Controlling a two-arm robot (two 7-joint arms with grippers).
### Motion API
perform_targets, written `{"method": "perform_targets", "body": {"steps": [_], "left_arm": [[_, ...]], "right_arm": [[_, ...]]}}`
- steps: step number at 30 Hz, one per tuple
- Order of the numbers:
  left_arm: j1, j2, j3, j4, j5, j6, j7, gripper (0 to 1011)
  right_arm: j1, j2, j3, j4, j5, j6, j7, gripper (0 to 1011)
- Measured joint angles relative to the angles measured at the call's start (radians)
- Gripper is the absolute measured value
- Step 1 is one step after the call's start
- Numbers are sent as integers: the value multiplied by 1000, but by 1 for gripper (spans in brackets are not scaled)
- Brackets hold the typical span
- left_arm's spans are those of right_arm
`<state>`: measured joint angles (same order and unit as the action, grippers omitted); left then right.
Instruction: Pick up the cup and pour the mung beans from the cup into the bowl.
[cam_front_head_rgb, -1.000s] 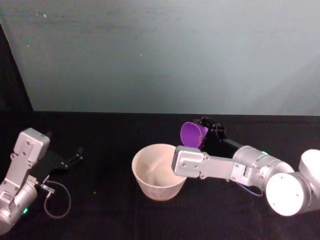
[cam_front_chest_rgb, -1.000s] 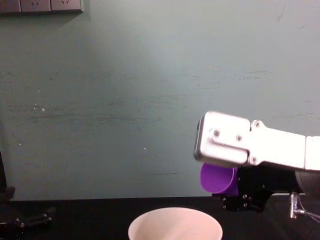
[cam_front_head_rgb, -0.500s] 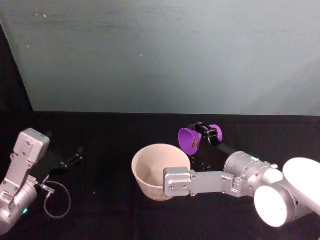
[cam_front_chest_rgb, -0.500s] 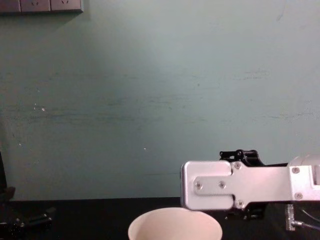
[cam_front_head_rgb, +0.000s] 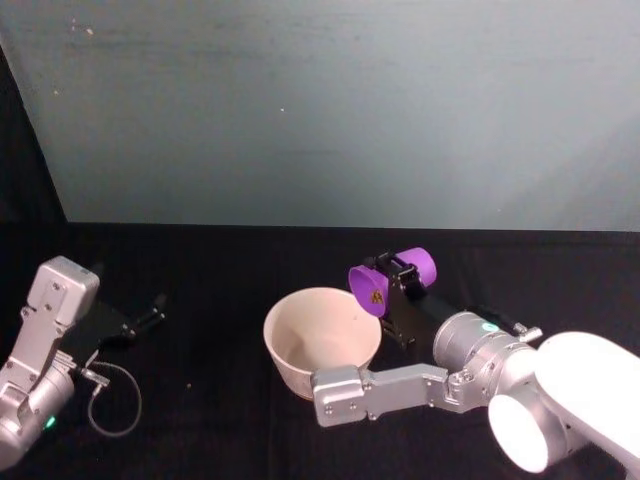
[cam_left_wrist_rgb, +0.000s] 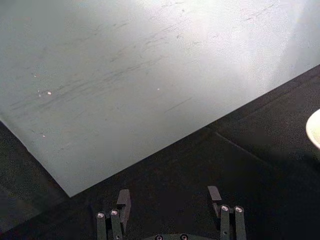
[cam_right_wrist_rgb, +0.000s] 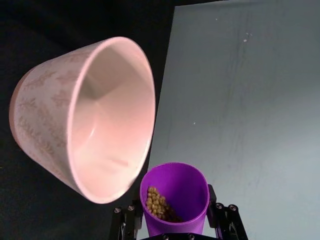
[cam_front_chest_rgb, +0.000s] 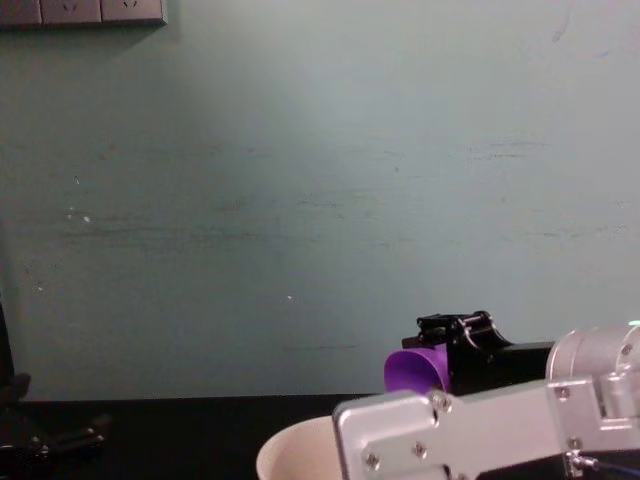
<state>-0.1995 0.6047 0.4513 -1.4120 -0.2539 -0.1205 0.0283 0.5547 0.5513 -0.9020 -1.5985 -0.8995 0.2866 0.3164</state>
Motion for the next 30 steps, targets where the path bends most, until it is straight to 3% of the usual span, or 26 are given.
{"method": "perform_targets", "body": {"steps": [10,23,30], "left_arm": [[0,0,0,0,0,0,0,1000],[0,0,0,0,0,0,0,1000],[0,0,0,0,0,0,0,1000]], "right_arm": [[7,-5,-29,6,-101,4,6,722],[12,-15,-46,11,-201,10,17,722],[21,-17,-73,12,-301,24,24,722]]}}
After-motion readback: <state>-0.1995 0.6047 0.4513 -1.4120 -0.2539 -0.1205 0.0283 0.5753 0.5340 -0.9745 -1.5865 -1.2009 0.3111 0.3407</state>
